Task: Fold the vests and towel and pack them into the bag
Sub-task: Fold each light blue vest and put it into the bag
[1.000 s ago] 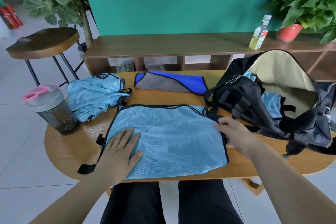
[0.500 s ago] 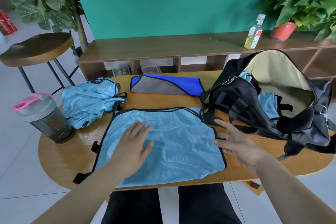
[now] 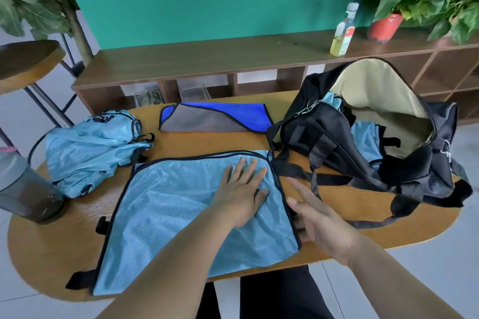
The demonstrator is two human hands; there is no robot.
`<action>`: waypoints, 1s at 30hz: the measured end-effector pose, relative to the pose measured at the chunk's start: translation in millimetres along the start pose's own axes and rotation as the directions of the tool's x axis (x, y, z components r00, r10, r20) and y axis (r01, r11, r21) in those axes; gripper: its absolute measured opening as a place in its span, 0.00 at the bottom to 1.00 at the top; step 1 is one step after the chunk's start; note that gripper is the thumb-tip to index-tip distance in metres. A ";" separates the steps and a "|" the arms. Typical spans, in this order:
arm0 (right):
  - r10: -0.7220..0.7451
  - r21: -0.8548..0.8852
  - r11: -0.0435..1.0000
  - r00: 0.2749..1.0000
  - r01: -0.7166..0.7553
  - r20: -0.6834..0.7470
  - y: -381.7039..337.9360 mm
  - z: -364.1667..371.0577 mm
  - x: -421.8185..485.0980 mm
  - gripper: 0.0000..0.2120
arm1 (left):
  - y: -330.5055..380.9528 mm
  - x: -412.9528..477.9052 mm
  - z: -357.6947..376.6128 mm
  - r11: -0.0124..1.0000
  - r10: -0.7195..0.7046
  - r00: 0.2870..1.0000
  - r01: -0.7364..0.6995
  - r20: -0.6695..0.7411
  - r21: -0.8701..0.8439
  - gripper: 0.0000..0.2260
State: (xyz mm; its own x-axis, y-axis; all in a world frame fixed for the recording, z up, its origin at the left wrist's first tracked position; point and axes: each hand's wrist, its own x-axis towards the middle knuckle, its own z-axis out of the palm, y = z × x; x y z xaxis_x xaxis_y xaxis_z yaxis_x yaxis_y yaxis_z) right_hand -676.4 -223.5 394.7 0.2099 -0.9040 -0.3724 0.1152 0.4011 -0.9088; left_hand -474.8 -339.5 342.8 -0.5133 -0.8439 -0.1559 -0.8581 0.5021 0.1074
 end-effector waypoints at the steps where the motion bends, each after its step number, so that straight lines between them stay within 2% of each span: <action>1: -0.006 -0.065 0.998 1.000 0.006 -0.001 2.6 -3.1 -4.1 0.34 | 1.6 0.4 1.8 1.000 -0.013 1.000 0.013 -0.011 0.009 0.30; 5: -0.054 -0.304 0.952 0.999 0.049 -0.008 6.8 -15.1 -14.5 0.41 | 2.9 1.1 2.1 0.999 -0.039 0.999 0.040 -0.030 0.020 0.32; 8: -0.080 -0.339 0.938 0.997 0.073 -0.005 4.6 -21.0 -21.9 0.44 | 2.4 -1.5 2.8 0.999 -0.049 0.997 0.048 -0.061 -0.020 0.33; 11: -0.095 -0.449 0.887 0.994 0.107 0.049 3.2 -20.3 -31.5 0.42 | 2.2 -6.5 4.2 0.998 -0.034 0.984 0.023 -0.173 -0.064 0.32; 15: -0.068 -0.653 0.752 0.996 0.091 0.060 4.9 -13.2 -36.7 0.43 | 1.8 -12.5 7.3 0.998 0.040 0.930 -0.054 -0.365 -0.030 0.26; 19: -0.157 -0.718 0.680 0.986 0.150 0.057 8.9 -18.4 -41.5 0.43 | 2.2 -14.4 10.9 0.996 0.057 0.902 -0.079 -0.427 -0.035 0.23; 22: -0.210 -0.730 0.661 0.977 0.172 0.040 13.3 -26.4 -44.0 0.40 | 2.1 -13.5 10.1 0.996 0.042 0.921 -0.070 -0.387 -0.060 0.24; 26: -0.321 -0.727 0.650 0.947 0.223 0.003 17.9 -32.4 -46.2 0.33 | 2.0 -10.9 6.9 0.998 0.033 0.980 -0.042 -0.196 -0.042 0.29; 30: -0.323 -0.748 0.641 0.945 0.173 -0.058 16.6 -35.8 -46.0 0.29 | 0.0 -5.4 6.9 0.999 0.033 0.994 -0.031 -0.102 0.016 0.31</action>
State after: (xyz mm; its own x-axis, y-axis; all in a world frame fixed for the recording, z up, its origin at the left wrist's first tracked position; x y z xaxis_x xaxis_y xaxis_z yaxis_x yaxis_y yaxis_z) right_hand -718.9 -180.5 389.9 0.1048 -0.9921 -0.0689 -0.6157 -0.0103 -0.7879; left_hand -472.1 -333.6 336.8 -0.5371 -0.8420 -0.0509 -0.8418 0.5311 0.0961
